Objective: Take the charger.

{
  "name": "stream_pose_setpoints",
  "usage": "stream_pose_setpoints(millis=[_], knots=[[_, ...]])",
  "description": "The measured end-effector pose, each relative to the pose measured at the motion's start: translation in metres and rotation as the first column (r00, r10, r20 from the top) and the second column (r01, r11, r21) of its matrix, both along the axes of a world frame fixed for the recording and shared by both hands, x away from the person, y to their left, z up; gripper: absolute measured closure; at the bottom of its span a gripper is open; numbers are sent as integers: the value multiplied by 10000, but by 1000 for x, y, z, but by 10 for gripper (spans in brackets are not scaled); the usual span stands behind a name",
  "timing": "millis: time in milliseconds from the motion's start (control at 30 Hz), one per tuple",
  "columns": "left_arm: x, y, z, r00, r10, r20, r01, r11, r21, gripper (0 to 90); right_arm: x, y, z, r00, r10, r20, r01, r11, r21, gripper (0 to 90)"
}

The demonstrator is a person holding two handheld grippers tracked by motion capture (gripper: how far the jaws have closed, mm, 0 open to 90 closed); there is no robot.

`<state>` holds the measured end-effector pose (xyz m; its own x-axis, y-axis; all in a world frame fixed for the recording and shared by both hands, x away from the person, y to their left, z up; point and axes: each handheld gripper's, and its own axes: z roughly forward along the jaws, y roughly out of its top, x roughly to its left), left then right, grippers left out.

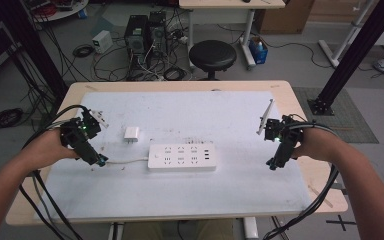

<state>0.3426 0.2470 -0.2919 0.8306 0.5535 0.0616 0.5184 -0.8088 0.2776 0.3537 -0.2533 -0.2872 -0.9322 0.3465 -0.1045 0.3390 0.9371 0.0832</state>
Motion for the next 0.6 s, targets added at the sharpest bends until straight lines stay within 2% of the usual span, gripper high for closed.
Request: stream_pose_setpoints(millis=[133, 200, 333, 400, 500, 533, 567, 600], knots=[[1, 1, 1, 10000, 23, 5, -23, 10000, -3, 66, 0, 0, 1, 9999, 85, 134, -85, 10000, -25, 13], [1, 2, 2, 9998, 211, 11, -211, 9997, -108, 67, 0, 1, 0, 9999, 18, 113, -19, 9999, 115, 12], [8, 4, 4, 9952, 971, 132, -964, 9941, -494, 66, 3, 2, 0, 9995, -165, 261, 159, 9996, 225, 12], [13, 4, 5, 9845, 1735, 247, -1710, 9819, -810, 66, 4, 2, -1, 9995, -161, 276, 154, 9996, 247, 12], [21, 5, 7, 9679, 2488, 354, -2445, 9648, -964, 66, 6, 4, -4, 9997, -53, 233, 50, 9999, 143, 12], [24, 4, 7, 9590, 2813, 355, -2761, 9550, -1086, 66, 7, 5, -5, 9997, -89, 236, 86, 9999, 119, 12], [25, 3, 7, 9540, 2976, 365, -2915, 9491, -1196, 67, 7, 5, -5, 9995, -165, 262, 161, 9998, 144, 12], [28, 2, 7, 9459, 3236, 253, -3174, 9384, -1366, 66, 8, 5, -5, 9994, -150, 301, 144, 9997, 204, 12]])
